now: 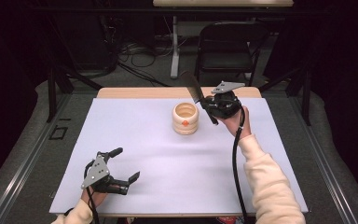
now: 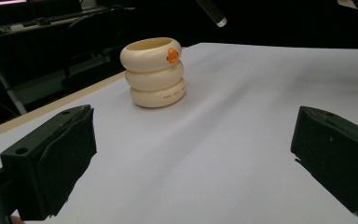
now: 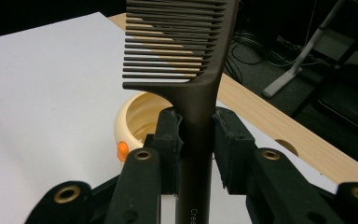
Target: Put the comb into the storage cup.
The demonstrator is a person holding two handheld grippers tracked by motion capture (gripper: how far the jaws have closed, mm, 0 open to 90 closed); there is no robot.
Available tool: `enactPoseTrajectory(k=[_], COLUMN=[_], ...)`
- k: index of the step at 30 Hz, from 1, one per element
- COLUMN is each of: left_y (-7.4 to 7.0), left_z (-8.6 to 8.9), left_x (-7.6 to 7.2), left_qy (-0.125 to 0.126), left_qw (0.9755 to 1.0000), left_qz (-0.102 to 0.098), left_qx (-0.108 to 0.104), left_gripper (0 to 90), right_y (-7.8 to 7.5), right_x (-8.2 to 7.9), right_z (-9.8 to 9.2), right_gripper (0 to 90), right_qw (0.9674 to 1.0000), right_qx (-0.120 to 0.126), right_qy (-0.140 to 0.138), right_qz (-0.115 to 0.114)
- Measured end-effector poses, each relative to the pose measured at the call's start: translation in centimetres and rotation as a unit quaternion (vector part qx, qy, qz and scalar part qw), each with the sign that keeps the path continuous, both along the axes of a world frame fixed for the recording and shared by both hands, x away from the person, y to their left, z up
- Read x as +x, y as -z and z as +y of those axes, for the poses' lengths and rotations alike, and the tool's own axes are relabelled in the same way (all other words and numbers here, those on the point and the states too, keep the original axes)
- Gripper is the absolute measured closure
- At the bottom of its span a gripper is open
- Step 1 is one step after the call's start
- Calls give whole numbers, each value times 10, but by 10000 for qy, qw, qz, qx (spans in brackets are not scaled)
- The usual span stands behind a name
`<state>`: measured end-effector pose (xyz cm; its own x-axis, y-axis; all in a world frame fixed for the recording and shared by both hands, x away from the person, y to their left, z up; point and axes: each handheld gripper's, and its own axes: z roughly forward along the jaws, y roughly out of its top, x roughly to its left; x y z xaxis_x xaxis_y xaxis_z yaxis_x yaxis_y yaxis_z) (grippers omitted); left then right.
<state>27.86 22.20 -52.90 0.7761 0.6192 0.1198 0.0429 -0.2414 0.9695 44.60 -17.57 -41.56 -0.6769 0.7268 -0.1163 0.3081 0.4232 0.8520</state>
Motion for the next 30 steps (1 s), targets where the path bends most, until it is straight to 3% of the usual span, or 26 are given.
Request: enactPoseTrajectory(k=[30], left_y=[0], left_z=[0], left_x=[0], left_qy=[4], left_qw=[10000], left_qz=[6], left_qx=[-9], left_gripper=[1], right_y=[-12], right_x=[7], right_z=[15], right_gripper=[722], right_qw=[9996], right_qx=[209], right_qy=[-62], right_qz=[-165])
